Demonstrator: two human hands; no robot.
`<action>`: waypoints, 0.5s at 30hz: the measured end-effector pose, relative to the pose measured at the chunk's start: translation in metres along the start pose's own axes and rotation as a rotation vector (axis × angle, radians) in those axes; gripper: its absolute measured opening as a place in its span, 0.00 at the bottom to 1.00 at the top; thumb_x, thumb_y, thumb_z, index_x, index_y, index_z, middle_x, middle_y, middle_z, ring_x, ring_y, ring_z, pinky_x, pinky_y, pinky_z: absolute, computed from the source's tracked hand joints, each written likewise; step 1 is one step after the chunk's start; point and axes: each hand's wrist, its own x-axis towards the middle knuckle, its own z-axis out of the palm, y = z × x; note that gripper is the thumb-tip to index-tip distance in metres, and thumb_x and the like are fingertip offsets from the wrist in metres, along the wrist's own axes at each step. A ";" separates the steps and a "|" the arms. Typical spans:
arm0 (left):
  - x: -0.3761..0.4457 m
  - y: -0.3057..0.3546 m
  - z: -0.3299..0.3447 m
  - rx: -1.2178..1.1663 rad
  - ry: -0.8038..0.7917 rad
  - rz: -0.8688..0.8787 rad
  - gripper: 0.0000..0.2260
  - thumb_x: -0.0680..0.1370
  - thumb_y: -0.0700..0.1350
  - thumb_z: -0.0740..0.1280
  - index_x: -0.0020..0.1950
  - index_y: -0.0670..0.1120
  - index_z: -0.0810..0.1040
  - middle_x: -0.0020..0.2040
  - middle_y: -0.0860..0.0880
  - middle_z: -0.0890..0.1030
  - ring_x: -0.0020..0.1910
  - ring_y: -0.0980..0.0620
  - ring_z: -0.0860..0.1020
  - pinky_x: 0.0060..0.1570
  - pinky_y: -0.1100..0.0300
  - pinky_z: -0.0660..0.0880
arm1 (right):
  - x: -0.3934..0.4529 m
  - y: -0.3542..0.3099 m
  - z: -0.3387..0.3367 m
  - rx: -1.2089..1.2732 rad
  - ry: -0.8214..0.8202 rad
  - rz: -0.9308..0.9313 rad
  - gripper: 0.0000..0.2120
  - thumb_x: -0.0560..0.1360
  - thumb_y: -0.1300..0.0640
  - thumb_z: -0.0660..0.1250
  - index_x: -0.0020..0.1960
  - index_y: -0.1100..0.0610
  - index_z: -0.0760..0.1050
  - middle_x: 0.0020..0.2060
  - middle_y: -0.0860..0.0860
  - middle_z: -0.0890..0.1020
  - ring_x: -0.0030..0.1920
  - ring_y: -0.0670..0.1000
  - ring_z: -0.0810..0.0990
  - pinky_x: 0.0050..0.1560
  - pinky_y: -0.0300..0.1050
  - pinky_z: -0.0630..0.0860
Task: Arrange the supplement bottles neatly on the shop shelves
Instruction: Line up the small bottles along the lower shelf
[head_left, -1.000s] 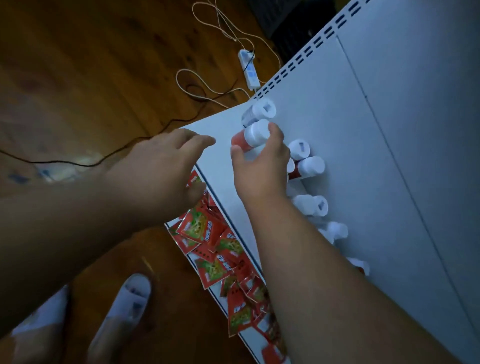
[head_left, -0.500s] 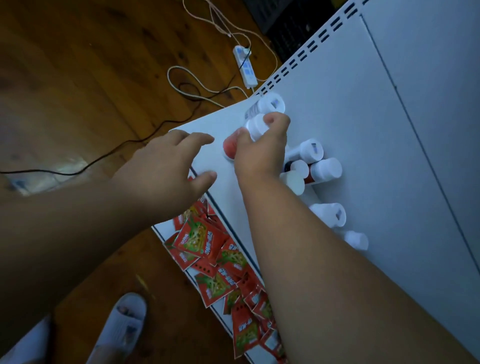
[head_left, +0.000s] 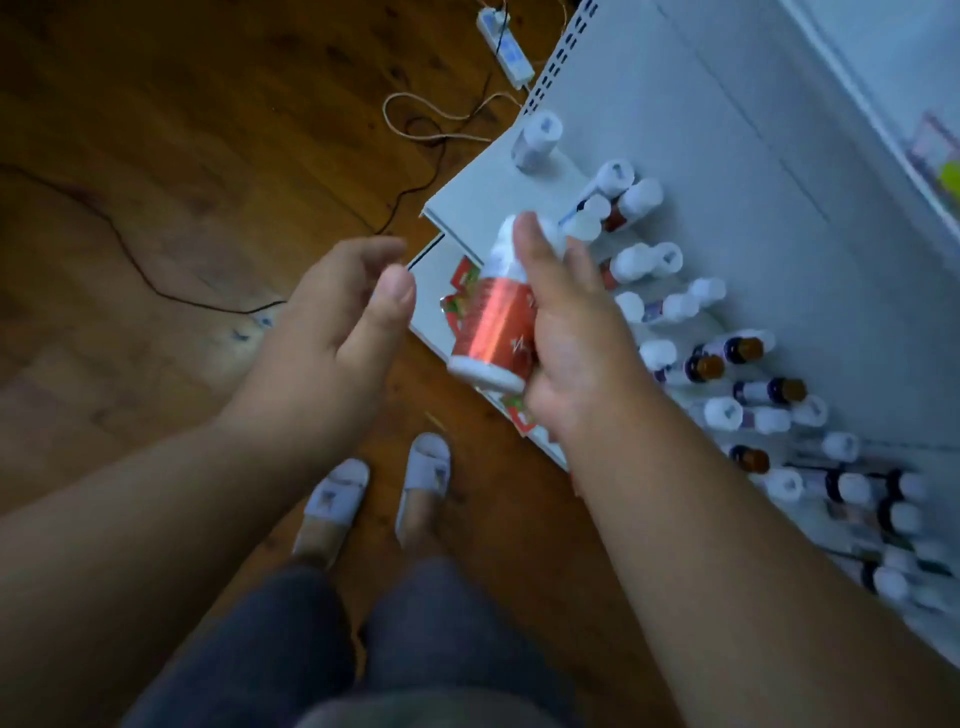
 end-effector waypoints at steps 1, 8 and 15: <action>-0.010 0.020 -0.010 -0.001 -0.032 0.035 0.28 0.77 0.66 0.50 0.71 0.54 0.68 0.57 0.65 0.73 0.58 0.70 0.71 0.46 0.73 0.69 | -0.023 -0.016 0.001 0.054 0.010 0.009 0.24 0.70 0.37 0.73 0.62 0.46 0.72 0.55 0.56 0.82 0.52 0.59 0.85 0.52 0.64 0.81; -0.152 0.101 -0.062 0.003 -0.285 0.053 0.31 0.74 0.69 0.52 0.70 0.53 0.69 0.62 0.55 0.76 0.60 0.59 0.76 0.57 0.53 0.76 | -0.215 -0.027 0.010 0.305 -0.081 0.106 0.34 0.62 0.41 0.77 0.64 0.50 0.73 0.55 0.59 0.83 0.51 0.60 0.85 0.54 0.68 0.79; -0.165 0.192 -0.059 0.228 -0.426 0.291 0.35 0.70 0.75 0.46 0.66 0.58 0.71 0.58 0.61 0.76 0.56 0.67 0.74 0.46 0.66 0.71 | -0.290 -0.084 -0.032 0.593 0.036 -0.163 0.20 0.74 0.50 0.70 0.63 0.56 0.74 0.53 0.60 0.78 0.49 0.59 0.80 0.52 0.62 0.80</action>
